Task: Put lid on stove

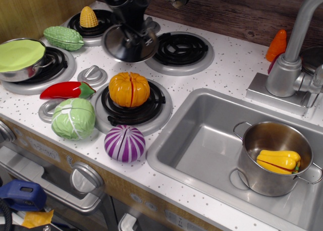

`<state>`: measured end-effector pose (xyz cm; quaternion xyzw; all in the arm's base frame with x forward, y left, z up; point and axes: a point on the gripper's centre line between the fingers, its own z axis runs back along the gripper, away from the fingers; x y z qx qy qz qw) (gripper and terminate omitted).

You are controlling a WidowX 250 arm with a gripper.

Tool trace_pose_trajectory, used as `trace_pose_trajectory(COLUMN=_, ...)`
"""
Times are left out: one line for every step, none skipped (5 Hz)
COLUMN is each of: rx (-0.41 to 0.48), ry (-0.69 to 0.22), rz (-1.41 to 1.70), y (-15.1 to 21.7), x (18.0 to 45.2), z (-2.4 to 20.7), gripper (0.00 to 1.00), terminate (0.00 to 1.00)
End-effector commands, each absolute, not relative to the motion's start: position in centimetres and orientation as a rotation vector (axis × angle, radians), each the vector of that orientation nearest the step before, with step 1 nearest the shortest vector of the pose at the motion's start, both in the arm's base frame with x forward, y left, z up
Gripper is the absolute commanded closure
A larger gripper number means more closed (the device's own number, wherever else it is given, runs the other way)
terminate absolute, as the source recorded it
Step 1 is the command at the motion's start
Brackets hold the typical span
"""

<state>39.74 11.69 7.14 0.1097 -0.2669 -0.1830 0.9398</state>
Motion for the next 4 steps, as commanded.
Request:
trace_pose_trajectory(rx=0.214, ry=-0.742, rz=-0.372, y=10.3, x=42.2, z=9.7, gripper=1.0, terminate=0.0)
trace_pose_trajectory(rx=0.178, ry=-0.78, rz=-0.362, y=9.4, x=43.6, z=9.3, gripper=1.0, terminate=0.0)
trace_pose_trajectory(rx=0.131, ry=-0.809, rz=-0.35, y=8.8, x=44.7, z=8.1, gripper=1.0, terminate=0.0)
trace_pose_trajectory(rx=0.101, ry=-0.84, rz=-0.358, y=8.5, x=45.8, z=7.1, gripper=1.0, terminate=0.0)
